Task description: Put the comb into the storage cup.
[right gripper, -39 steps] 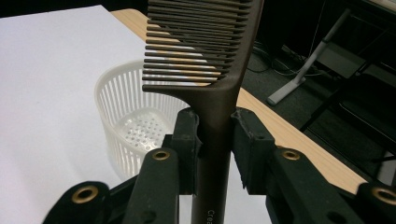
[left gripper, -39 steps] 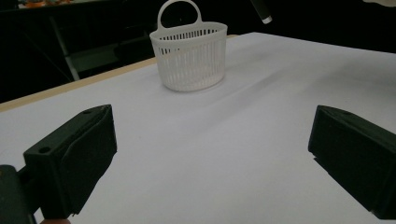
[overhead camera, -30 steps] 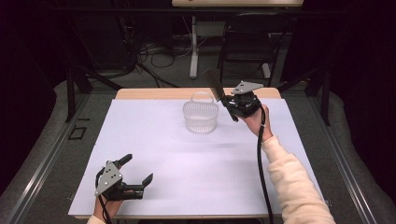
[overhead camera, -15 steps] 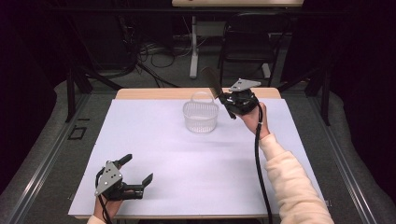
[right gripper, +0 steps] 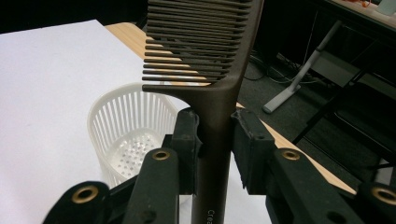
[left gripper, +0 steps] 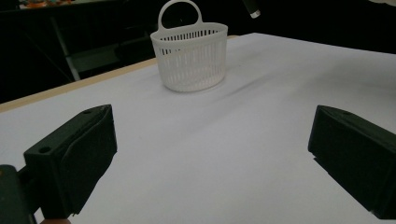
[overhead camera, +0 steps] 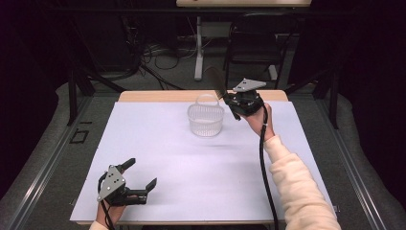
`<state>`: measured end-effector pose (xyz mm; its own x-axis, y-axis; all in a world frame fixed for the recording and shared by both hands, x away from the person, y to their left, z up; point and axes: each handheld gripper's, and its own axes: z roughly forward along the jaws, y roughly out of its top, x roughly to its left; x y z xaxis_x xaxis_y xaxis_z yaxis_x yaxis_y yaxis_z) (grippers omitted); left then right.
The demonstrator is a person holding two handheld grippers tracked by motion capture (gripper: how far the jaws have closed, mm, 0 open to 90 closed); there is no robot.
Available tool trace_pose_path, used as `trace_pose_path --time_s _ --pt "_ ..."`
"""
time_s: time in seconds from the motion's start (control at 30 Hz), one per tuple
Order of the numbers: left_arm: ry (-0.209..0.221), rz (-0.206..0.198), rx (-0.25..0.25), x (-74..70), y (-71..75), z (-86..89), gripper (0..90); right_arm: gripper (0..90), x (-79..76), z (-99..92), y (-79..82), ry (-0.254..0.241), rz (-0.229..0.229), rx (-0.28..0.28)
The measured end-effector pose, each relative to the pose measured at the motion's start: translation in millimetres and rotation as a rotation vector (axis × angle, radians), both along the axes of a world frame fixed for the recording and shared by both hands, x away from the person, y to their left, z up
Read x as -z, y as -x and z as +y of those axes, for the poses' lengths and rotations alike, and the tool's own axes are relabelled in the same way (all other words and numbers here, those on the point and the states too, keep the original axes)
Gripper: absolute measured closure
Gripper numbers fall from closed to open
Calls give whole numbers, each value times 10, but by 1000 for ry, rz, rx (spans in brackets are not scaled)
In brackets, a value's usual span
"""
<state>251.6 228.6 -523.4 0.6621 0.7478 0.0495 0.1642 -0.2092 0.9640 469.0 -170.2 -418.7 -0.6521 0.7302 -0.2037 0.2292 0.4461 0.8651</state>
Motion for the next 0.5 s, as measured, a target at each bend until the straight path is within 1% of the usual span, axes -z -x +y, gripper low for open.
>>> trace_pose_path --time_s 0.5 --pt "1 0 0 1 -2 0 13 721 -25 47 -38 -2 -14 5"
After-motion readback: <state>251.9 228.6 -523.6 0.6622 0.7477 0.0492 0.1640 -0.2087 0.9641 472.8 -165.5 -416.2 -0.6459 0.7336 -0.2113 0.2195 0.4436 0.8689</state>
